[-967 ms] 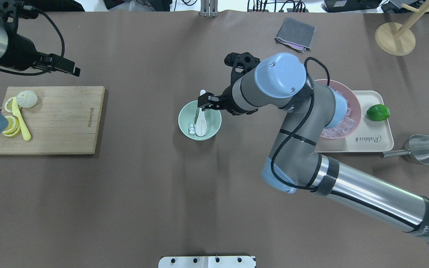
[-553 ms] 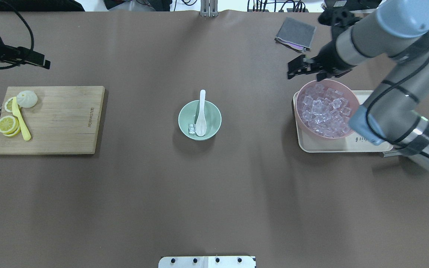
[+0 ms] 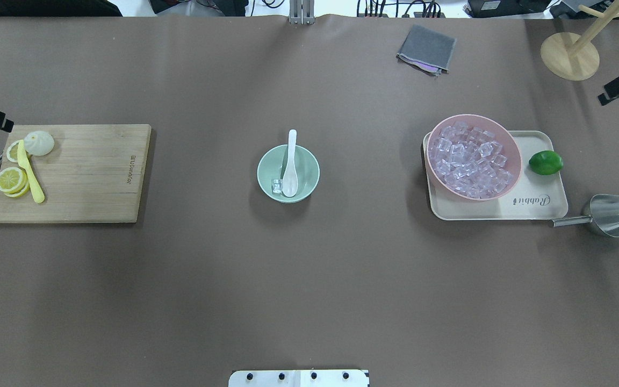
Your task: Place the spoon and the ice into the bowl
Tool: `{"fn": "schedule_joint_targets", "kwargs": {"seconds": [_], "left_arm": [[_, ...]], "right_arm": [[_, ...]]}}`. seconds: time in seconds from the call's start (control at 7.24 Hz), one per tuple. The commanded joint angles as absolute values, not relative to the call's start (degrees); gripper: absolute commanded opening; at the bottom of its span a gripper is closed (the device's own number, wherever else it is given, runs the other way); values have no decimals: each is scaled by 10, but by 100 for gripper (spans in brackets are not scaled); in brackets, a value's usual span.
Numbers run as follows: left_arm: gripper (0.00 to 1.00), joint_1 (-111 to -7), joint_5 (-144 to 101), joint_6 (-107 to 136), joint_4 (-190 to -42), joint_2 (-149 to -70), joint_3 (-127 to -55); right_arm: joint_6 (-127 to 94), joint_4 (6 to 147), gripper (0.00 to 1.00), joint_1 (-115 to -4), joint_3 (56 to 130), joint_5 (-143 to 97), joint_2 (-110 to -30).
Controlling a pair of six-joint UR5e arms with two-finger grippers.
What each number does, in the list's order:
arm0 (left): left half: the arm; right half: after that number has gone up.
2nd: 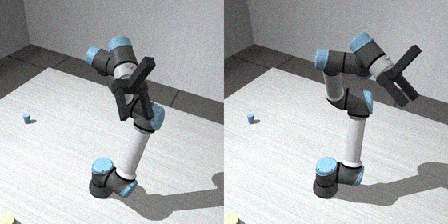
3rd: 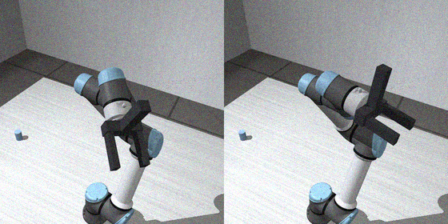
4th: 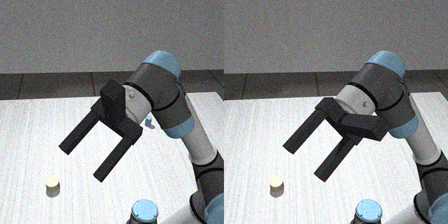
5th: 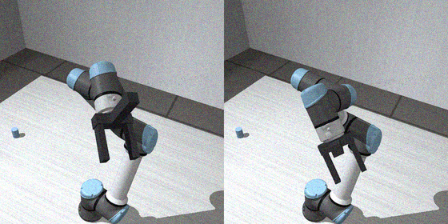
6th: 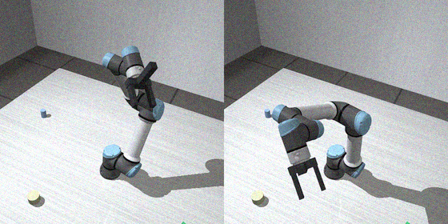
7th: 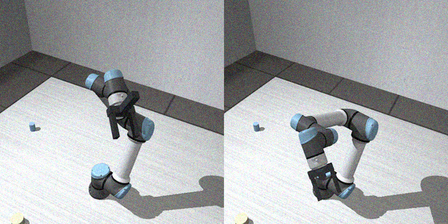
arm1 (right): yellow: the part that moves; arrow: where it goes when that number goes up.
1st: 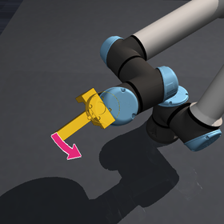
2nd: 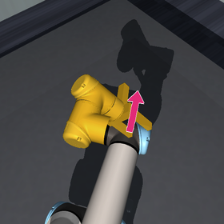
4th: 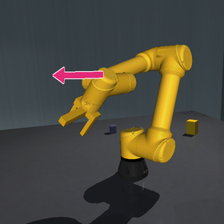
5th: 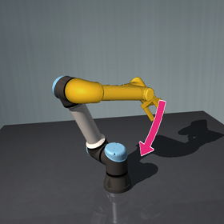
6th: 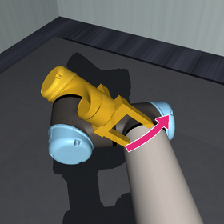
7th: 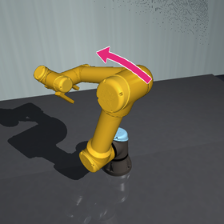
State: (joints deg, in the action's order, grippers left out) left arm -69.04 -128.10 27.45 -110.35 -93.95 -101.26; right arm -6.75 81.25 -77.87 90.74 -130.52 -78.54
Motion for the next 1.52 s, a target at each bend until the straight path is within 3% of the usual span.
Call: {"fn": "schedule_joint_targets", "kwargs": {"seconds": [0.0, 0.55, 1.38], "left_arm": [[98, -707, -1310, 261, -1028, -935, -1031], [98, -750, -1311, 119, -912, -940, -1060], [98, -758, -1310, 75, -929, -935, -1049]], "right_arm": [[80, 821, 100, -857, 846, -1334, -805], [83, 821, 100, -858, 840, -1331, -811], [75, 814, 100, -858, 843, -1329, -832]]}}
